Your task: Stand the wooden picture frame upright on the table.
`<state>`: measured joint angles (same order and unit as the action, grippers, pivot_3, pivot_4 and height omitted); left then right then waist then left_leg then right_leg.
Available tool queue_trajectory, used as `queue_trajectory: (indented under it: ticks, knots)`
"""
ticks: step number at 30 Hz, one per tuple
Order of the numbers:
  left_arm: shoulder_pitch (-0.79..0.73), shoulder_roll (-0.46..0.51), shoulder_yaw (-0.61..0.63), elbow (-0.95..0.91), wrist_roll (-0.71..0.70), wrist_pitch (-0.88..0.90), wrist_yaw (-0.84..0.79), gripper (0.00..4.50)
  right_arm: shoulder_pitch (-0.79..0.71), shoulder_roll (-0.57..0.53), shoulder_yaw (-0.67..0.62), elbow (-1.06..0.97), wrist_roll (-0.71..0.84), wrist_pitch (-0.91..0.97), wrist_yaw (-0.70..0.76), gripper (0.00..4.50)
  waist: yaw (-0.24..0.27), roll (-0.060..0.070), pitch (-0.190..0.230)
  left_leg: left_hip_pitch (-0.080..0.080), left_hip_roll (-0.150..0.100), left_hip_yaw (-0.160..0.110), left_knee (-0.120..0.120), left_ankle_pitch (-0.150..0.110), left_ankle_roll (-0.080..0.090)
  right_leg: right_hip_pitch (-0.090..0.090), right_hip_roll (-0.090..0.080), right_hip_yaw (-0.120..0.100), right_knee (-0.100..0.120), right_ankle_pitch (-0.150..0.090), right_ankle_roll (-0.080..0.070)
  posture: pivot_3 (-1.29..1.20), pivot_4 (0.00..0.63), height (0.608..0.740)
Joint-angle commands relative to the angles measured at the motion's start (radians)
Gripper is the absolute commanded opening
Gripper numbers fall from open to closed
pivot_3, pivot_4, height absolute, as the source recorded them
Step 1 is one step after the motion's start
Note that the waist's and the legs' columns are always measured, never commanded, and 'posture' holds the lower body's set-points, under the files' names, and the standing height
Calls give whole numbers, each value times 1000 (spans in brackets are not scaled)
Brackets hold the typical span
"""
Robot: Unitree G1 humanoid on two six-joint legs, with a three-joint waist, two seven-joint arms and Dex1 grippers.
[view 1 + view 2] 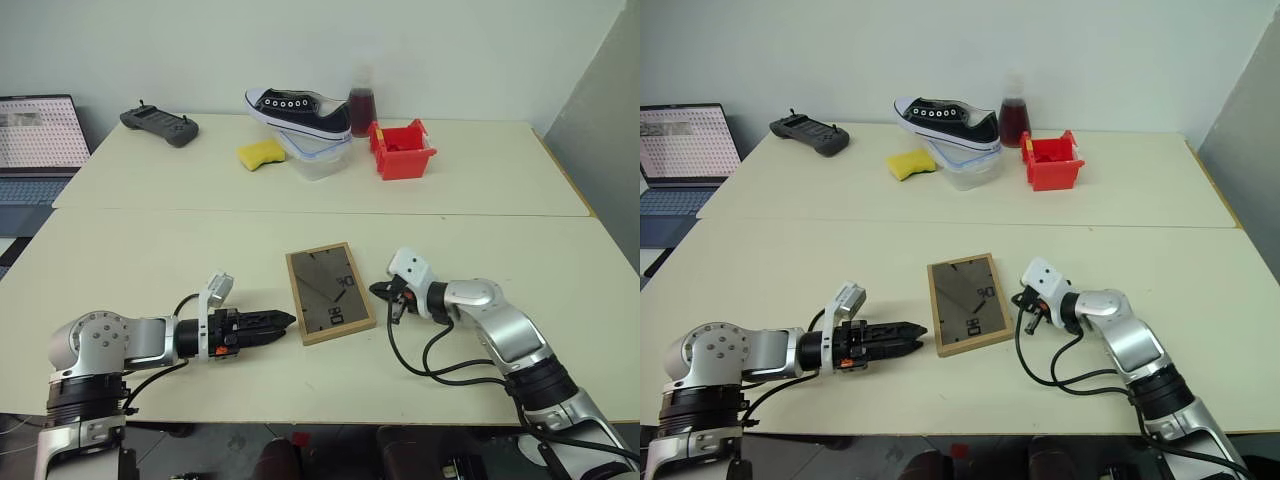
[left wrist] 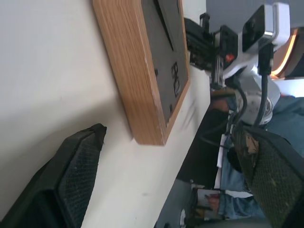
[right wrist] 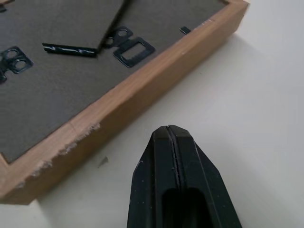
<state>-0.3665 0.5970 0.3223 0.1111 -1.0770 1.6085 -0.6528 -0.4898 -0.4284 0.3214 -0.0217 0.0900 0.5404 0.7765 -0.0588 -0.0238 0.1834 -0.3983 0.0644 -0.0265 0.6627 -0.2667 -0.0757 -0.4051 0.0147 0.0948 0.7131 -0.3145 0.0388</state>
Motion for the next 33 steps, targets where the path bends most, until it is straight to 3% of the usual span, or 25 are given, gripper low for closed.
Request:
queue_trajectory:
  ticks: [1, 16, 26, 33]
  knots:
    - [2, -56, 1, -6, -15, 6, 60, 4473, -18, 42, 27, -38, 4, 27, -4, 0, 2, 0, 0, 0, 0, 0, 0, 0, 0, 0, 0, 0, 0, 0, 0, 0, 150, 740]
    - [42, -114, -1, -71, -13, -31, 106, 4473, 20, 53, 30, -88, 3, 74, -17, 0, 8, 0, -1, 0, -1, 0, 0, 0, 0, 1, -2, 0, -1, 0, 0, 0, 150, 740]
    - [-60, -138, 11, 28, 29, -100, 88, 2592, 14, -53, -82, -67, 2, 38, -32, 0, 19, 0, -1, -1, -2, 0, 1, 0, 0, 1, -2, 0, -1, 0, 0, 0, 150, 740]
    - [-133, -187, 32, 30, 21, -114, 114, 1384, -83, -59, -270, -155, 198, 223, 2, 0, 21, -1, -1, -1, -1, 0, 0, 0, 0, 0, -1, -1, -2, 0, 0, 0, 150, 740]
